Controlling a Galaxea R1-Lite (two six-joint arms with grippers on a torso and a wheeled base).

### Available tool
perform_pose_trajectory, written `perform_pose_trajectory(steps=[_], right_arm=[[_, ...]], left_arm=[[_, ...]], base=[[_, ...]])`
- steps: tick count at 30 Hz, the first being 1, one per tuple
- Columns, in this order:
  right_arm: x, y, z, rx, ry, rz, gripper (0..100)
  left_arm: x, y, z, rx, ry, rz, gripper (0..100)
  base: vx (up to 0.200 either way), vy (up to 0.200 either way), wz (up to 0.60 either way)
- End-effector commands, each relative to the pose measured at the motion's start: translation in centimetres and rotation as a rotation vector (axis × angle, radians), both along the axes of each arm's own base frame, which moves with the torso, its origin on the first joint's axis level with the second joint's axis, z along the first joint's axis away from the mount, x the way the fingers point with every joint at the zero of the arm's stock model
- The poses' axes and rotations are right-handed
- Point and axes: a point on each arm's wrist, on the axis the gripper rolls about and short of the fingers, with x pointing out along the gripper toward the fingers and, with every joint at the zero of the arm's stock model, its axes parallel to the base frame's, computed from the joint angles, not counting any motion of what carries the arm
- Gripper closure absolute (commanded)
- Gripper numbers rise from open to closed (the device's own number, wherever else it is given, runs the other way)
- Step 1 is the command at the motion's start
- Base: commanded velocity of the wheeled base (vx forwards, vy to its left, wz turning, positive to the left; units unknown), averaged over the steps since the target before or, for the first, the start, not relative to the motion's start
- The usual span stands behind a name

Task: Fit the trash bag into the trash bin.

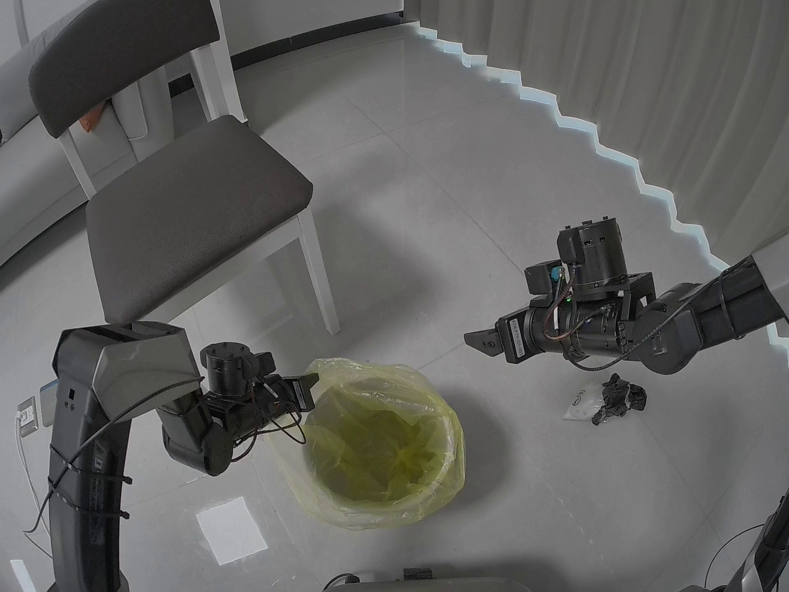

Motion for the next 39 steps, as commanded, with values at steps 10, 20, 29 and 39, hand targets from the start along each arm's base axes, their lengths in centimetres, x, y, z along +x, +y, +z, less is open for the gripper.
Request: perform_pose_trajectory(steps=[10, 20, 29, 39], right_arm=[[1.3, -1.4, -1.7, -0.016, 0.039, -0.047, 0], [2.4, -4.1, -2.3, -0.011, 0.063, -0.104, 0], [3.6, -8.5, -2.8, 0.005, 0.088, -0.195, 0], [4.2, -14.3, -5.4, 0.016, 0.173, -0.294, 0]], left_arm=[[0.9, -0.2, -1.8, -0.052, 0.045, 0.034, 100], [0.4, -1.0, -2.0, -0.052, 0.053, 0.014, 100], [-0.7, 0.1, -0.3, -0.058, 0.042, 0.031, 0], [-2.2, 2.2, 0.1, -0.06, 0.039, 0.069, 0]], base=[[0.0, 0.0, 0.0], [0.0, 0.0, 0.0], [0.0, 0.0, 0.0], [0.0, 0.0, 0.0]])
